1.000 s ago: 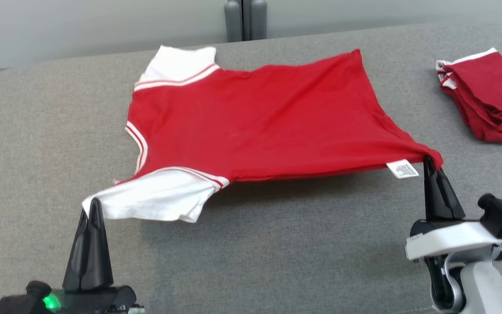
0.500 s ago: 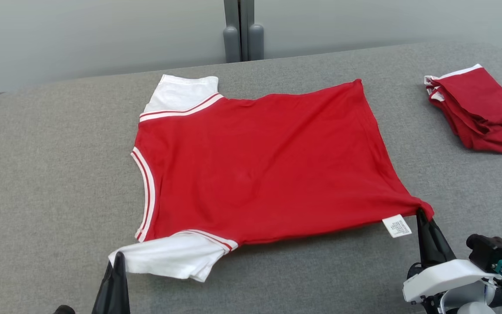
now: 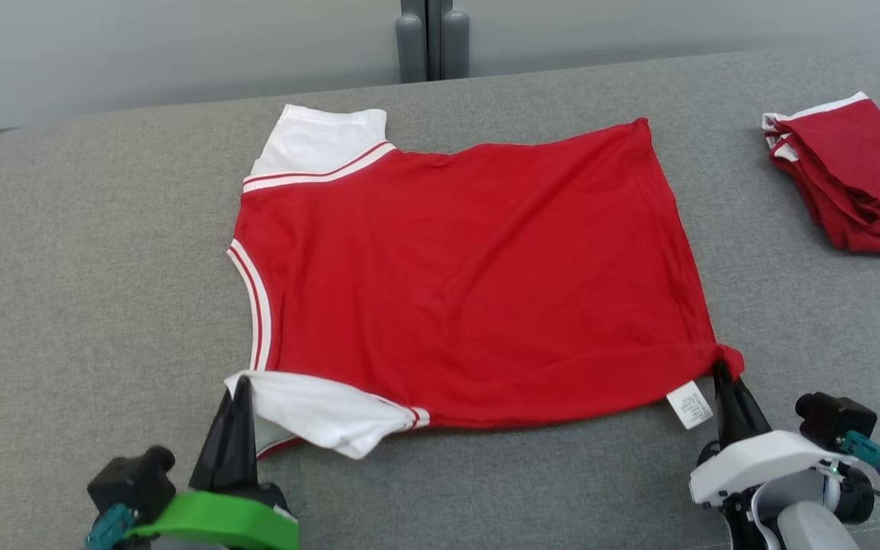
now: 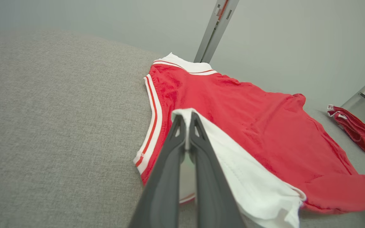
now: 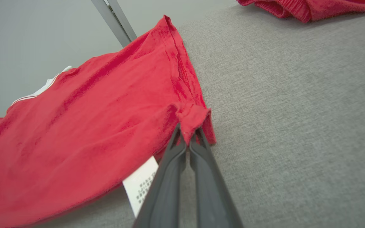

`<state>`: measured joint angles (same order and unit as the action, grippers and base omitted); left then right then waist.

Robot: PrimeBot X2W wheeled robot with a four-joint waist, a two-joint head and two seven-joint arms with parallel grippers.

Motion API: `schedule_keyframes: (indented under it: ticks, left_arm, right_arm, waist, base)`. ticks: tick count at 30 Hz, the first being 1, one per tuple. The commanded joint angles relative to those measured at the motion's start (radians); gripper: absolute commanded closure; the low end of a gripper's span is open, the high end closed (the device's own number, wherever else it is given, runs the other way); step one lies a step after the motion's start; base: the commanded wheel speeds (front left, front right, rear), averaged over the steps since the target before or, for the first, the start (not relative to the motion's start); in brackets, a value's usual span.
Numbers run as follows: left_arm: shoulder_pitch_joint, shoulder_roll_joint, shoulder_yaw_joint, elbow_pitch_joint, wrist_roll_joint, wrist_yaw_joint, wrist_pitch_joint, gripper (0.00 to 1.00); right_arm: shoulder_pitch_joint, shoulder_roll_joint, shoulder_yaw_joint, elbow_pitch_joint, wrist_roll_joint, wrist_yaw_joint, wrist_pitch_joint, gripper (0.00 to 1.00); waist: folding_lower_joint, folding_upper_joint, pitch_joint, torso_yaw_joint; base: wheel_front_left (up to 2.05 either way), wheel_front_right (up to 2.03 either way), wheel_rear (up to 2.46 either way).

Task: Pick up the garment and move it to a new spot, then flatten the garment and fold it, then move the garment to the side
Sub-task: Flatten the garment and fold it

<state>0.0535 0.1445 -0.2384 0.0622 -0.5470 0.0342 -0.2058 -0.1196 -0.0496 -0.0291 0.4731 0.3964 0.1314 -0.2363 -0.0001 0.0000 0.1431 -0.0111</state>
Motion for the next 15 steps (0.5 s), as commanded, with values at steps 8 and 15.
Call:
schedule_keyframes:
  ticks: [8,15]
  left_arm:
    - [-0.263,-0.028,0.031,0.162,0.037,-0.026,-0.051,1.0]
    - [-0.414,-0.036,0.039,0.304,0.079,-0.042,-0.059,1.0]
  right_arm:
    - [-0.147,-0.002,0.015,0.053,0.012,-0.002,-0.028,1.0]
    - [-0.252,-0.002,0.005,0.094,-0.032,-0.002,-0.029,1.0]
  waist:
    - [0.0001,0.0,0.067,-0.028]
    - [0.0001,0.0,0.13,-0.039]
  base:
    - [0.0,0.0,0.0]
    - [0.0,0.0,0.0]
